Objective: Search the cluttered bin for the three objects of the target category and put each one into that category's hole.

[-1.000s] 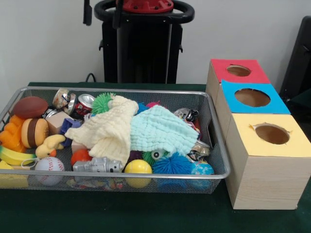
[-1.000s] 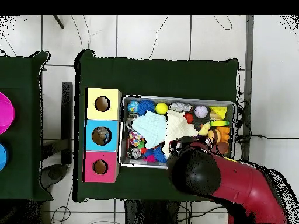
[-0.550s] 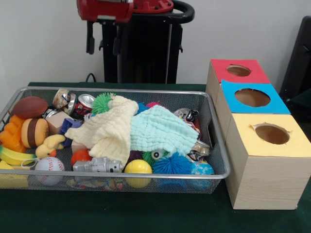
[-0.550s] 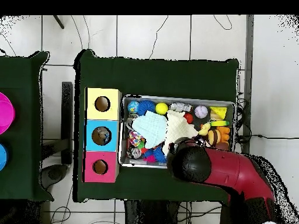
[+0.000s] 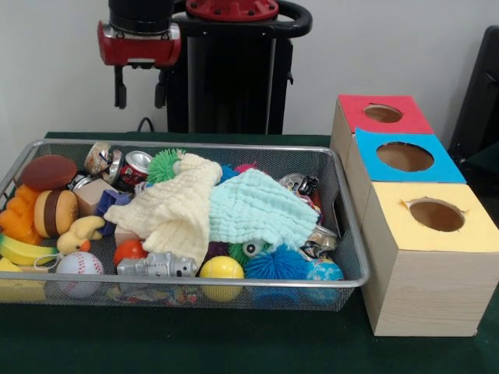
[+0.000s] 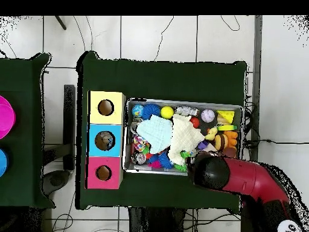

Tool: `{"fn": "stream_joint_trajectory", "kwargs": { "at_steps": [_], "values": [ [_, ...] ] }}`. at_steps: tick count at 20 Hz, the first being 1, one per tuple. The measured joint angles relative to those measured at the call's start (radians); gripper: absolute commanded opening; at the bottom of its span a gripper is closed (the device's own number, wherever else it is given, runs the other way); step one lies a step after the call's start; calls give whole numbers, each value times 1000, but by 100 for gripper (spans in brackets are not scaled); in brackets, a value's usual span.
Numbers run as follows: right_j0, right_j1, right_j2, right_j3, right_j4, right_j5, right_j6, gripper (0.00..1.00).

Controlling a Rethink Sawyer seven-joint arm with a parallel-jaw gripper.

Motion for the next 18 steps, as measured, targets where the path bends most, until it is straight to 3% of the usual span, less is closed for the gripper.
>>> {"fn": "stream_joint_trajectory", "kwargs": {
  "at_steps": [9,18],
  "values": [
    [-38,87,4,-1,-30,-49,0,100],
    [-99,203,75,-1,-100,-229,0,100]
  ]
}}
